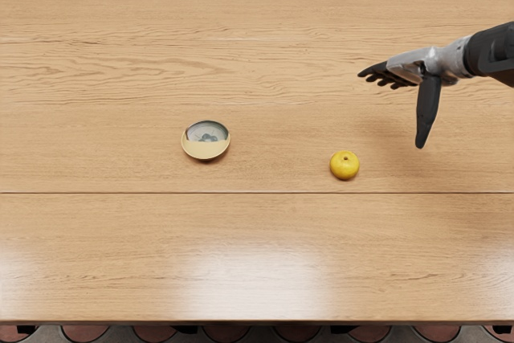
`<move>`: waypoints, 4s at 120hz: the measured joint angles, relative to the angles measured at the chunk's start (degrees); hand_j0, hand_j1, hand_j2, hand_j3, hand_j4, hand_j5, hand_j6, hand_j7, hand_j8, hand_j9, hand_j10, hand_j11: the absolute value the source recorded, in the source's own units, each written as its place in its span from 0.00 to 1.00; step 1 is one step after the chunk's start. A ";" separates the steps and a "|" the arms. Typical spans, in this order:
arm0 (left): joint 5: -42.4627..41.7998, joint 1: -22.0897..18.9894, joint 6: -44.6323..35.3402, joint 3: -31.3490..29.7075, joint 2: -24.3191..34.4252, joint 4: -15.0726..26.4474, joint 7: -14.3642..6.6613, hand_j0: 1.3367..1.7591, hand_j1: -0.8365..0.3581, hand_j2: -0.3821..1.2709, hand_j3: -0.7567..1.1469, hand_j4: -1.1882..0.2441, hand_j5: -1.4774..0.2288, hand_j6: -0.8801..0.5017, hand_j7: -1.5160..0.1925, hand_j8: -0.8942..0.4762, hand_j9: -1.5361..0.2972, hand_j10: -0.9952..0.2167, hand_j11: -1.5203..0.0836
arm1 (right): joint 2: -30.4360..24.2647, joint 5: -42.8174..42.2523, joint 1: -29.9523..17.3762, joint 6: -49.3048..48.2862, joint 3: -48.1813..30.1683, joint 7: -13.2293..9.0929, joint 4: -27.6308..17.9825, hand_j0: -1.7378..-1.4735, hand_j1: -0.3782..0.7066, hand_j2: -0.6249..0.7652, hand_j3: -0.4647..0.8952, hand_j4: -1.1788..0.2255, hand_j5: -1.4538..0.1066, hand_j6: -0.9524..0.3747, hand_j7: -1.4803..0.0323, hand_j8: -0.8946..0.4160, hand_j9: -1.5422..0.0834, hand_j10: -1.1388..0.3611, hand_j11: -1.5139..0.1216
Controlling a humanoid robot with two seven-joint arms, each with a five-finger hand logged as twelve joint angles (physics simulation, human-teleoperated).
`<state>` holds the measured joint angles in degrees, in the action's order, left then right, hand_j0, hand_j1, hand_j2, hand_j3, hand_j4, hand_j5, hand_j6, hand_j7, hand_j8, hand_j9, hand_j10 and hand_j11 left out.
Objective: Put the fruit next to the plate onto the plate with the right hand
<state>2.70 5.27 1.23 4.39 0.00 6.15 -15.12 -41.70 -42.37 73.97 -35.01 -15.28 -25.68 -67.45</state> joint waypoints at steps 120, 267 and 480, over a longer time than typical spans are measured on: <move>0.01 0.00 0.00 -0.01 0.00 0.00 0.00 0.76 0.98 0.23 0.40 0.82 0.85 0.62 0.88 0.64 0.83 0.81 0.94 | 2.91 -26.41 -11.90 17.63 -2.15 -9.32 -32.36 0.30 0.03 0.45 0.34 0.84 0.93 0.71 0.98 0.68 0.95 0.76 0.92; 0.00 0.00 0.00 0.01 0.00 0.00 0.00 0.76 0.98 0.23 0.40 0.82 0.85 0.62 0.88 0.64 0.83 0.81 0.94 | 7.51 -45.69 -26.32 31.23 -2.25 -9.32 -26.70 0.30 0.36 0.41 0.34 0.62 0.68 0.49 0.72 0.45 0.71 0.56 0.69; 0.01 0.00 0.00 0.01 0.00 0.00 0.00 0.76 0.98 0.23 0.40 0.82 0.85 0.62 0.88 0.64 0.83 0.81 0.94 | 10.02 -44.93 -26.01 31.26 -3.21 -9.28 -22.49 0.34 0.59 0.56 0.34 0.36 0.37 0.39 0.40 0.34 0.40 0.31 0.38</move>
<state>2.71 5.27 1.23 4.39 0.00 6.15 -15.11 -31.68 -87.30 47.95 -3.75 -18.49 -34.96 -89.95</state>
